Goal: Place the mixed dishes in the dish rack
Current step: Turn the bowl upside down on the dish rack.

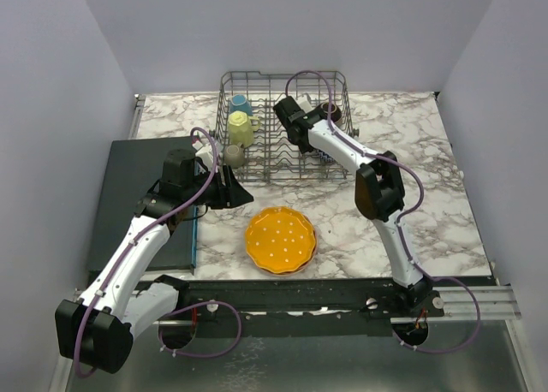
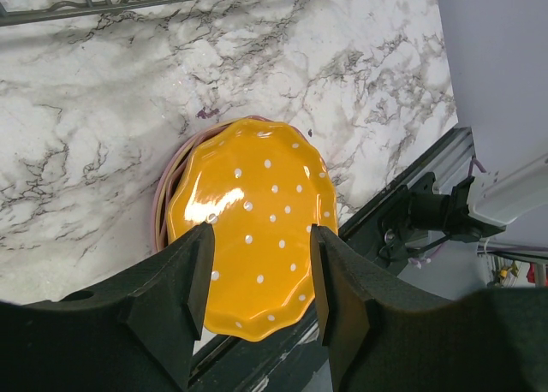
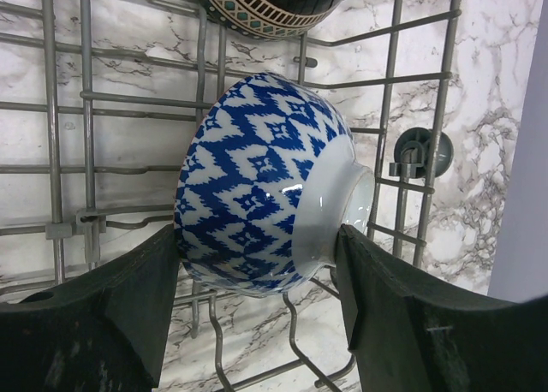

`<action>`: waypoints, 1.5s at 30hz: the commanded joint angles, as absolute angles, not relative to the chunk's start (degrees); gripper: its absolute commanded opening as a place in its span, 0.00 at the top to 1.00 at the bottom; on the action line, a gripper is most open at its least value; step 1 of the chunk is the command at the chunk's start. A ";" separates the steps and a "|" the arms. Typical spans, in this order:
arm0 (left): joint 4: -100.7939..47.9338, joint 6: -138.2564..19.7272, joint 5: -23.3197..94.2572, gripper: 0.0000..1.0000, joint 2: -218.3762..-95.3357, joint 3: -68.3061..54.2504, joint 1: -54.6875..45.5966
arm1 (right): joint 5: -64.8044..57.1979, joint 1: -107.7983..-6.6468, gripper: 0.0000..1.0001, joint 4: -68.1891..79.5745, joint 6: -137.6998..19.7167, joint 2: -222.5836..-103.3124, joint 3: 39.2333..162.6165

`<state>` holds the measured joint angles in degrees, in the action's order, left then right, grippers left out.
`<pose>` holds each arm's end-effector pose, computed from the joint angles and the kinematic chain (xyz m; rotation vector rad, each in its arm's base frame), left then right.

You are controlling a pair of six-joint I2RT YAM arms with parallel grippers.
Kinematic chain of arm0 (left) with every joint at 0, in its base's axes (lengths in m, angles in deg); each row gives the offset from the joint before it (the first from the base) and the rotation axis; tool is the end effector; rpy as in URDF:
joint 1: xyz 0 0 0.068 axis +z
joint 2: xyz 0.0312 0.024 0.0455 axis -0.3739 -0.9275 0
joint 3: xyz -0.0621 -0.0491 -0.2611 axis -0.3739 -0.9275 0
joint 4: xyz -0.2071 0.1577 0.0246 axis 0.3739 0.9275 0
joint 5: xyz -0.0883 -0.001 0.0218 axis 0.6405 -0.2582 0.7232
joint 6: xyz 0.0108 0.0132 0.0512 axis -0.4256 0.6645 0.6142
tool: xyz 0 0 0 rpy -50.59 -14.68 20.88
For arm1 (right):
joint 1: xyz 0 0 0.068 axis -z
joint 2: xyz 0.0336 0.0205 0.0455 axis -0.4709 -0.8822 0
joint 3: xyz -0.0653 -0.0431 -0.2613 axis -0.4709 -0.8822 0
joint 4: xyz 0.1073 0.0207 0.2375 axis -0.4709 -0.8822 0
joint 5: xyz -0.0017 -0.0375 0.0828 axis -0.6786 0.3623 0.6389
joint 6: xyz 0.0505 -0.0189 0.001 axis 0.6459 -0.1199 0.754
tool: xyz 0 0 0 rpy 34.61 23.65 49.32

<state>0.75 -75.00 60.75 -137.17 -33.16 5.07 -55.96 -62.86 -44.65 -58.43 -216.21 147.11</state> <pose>0.1934 -0.0792 0.2905 0.1478 2.2579 -1.0640 0.4258 0.2653 0.2187 -0.3367 2.3420 -0.6999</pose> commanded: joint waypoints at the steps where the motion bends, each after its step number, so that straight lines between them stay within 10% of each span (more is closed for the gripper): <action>1: 1.05 -74.14 59.90 0.46 -137.03 -33.90 5.17 | -59.24 -62.54 0.75 -44.03 -59.54 -218.16 149.05; 17: 1.15 -74.05 59.77 0.46 -137.33 -33.91 5.17 | -59.22 -62.47 0.44 -43.32 -59.19 -218.97 148.46; 45: 1.42 -73.97 59.42 0.46 -137.90 -33.79 5.17 | -58.66 -61.73 0.19 -42.84 -58.82 -219.59 149.91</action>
